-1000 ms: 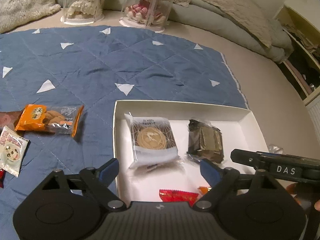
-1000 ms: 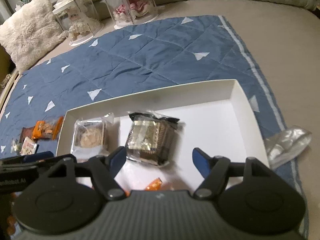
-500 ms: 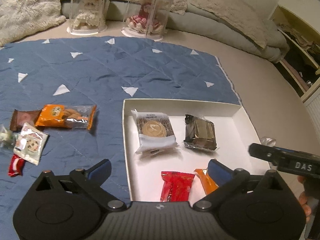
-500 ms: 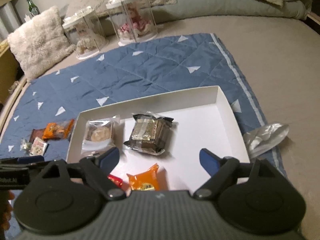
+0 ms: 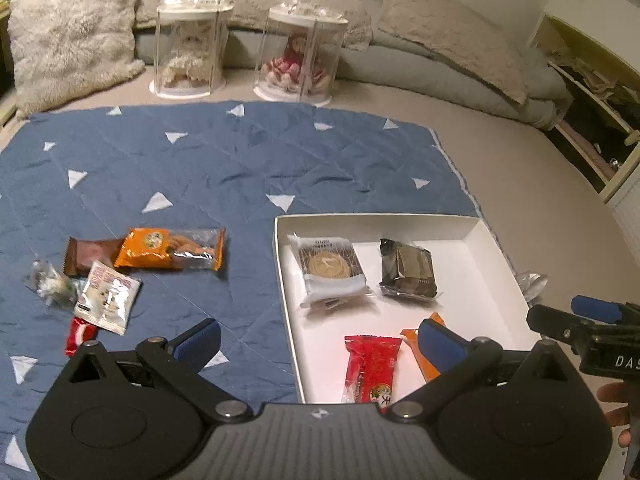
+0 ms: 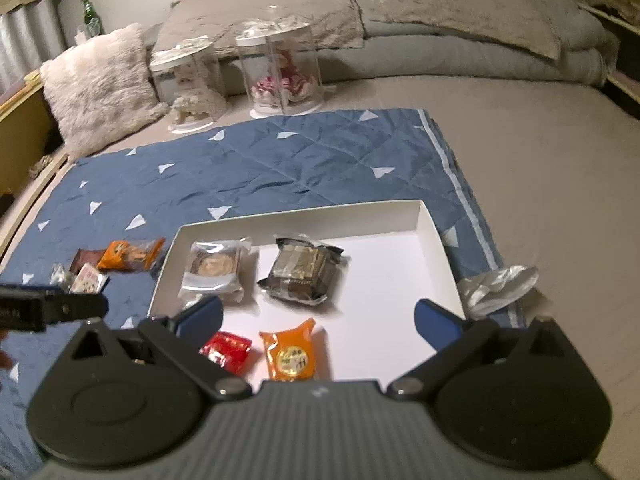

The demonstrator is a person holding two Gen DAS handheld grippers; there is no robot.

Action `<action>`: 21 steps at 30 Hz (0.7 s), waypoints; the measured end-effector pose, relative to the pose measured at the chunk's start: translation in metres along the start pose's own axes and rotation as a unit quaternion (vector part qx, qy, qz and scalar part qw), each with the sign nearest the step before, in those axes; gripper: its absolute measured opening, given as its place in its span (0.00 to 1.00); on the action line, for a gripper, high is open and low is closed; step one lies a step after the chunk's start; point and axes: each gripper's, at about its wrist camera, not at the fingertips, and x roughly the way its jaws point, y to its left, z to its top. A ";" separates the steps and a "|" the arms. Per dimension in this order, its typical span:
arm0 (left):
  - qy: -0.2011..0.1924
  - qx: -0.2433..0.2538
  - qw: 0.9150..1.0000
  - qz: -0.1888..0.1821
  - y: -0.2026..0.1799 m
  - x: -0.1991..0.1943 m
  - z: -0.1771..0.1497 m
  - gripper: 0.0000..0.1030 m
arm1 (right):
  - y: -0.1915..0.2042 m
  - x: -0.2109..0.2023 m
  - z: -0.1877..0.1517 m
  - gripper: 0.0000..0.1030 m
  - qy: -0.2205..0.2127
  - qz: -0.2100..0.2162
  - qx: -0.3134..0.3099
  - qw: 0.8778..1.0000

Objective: Organize snacks
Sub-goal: 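Lift both tools away from the box toward the snacks on the quilt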

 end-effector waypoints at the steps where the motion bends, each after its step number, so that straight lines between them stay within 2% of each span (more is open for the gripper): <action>1: -0.001 0.003 1.000 -0.001 0.001 -0.003 -0.001 1.00 | 0.003 -0.003 0.000 1.00 -0.002 0.001 0.000 1.000; 9: -0.010 0.020 1.000 0.008 0.019 -0.025 -0.004 1.00 | 0.023 -0.013 -0.003 1.00 -0.013 0.004 0.003 1.000; 21: -0.026 -0.011 0.998 0.052 0.099 -0.046 -0.006 1.00 | 0.075 0.001 0.003 1.00 -0.009 0.033 -0.027 0.999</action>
